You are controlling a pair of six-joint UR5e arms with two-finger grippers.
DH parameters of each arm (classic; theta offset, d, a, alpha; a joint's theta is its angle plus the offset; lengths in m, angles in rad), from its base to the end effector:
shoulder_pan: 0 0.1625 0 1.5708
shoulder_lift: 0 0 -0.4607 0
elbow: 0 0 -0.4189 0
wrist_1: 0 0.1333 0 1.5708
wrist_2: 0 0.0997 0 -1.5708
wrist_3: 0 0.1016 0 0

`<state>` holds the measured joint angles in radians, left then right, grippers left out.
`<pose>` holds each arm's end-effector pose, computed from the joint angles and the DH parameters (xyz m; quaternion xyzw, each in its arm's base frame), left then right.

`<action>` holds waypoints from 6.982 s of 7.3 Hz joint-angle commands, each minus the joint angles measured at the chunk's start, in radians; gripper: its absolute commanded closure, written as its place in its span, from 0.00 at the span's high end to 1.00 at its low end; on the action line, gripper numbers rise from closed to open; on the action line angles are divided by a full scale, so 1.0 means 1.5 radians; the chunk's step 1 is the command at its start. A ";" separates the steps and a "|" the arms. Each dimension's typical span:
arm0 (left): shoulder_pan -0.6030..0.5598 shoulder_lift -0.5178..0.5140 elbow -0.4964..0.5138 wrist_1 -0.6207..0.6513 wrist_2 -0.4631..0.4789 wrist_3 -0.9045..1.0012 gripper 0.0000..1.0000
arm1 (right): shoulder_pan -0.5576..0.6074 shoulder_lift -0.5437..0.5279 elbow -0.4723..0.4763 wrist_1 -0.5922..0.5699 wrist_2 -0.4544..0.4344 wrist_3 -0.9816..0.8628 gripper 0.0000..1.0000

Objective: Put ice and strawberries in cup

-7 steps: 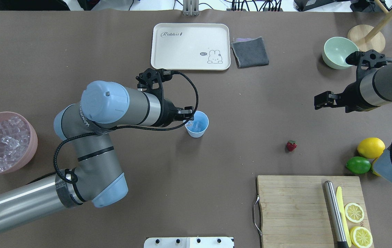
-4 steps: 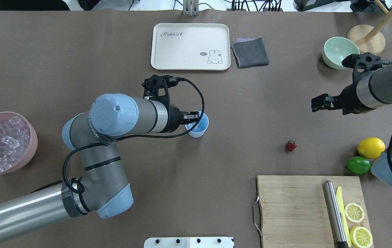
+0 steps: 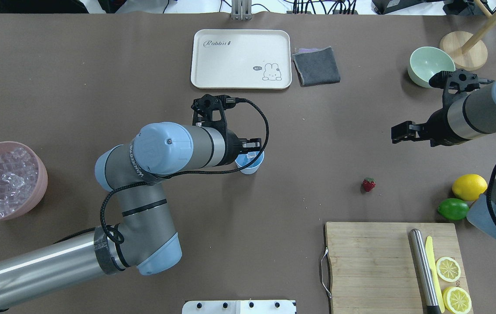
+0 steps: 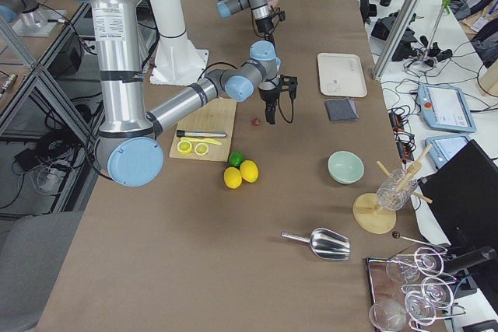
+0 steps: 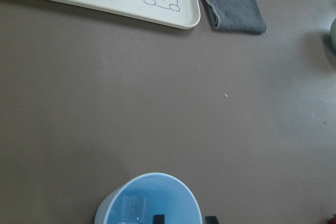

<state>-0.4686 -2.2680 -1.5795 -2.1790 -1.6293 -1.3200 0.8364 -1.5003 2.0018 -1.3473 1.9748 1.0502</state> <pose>0.6009 -0.4469 0.1733 0.1932 0.5796 -0.0683 0.7887 -0.2901 -0.4607 0.4245 0.0720 -0.3882 0.0738 0.9158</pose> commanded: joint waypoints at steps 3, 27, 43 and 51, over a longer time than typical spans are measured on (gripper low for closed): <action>-0.006 -0.001 0.012 -0.001 0.002 0.018 0.00 | -0.004 0.004 -0.007 0.000 0.000 -0.001 1.00; -0.666 0.440 -0.077 0.380 -0.469 1.037 0.99 | -0.006 0.020 -0.042 0.001 -0.030 -0.002 1.00; -0.697 0.467 -0.045 0.354 -0.550 1.060 0.99 | -0.216 0.029 -0.066 0.038 -0.167 0.187 0.53; -0.696 0.467 -0.046 0.354 -0.550 1.060 0.99 | -0.226 0.032 -0.072 0.026 -0.169 0.182 0.00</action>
<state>-1.5133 -1.5677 -1.6489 -1.6476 -2.4544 0.2700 0.4960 -1.4533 1.8953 -1.3084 1.7216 1.3197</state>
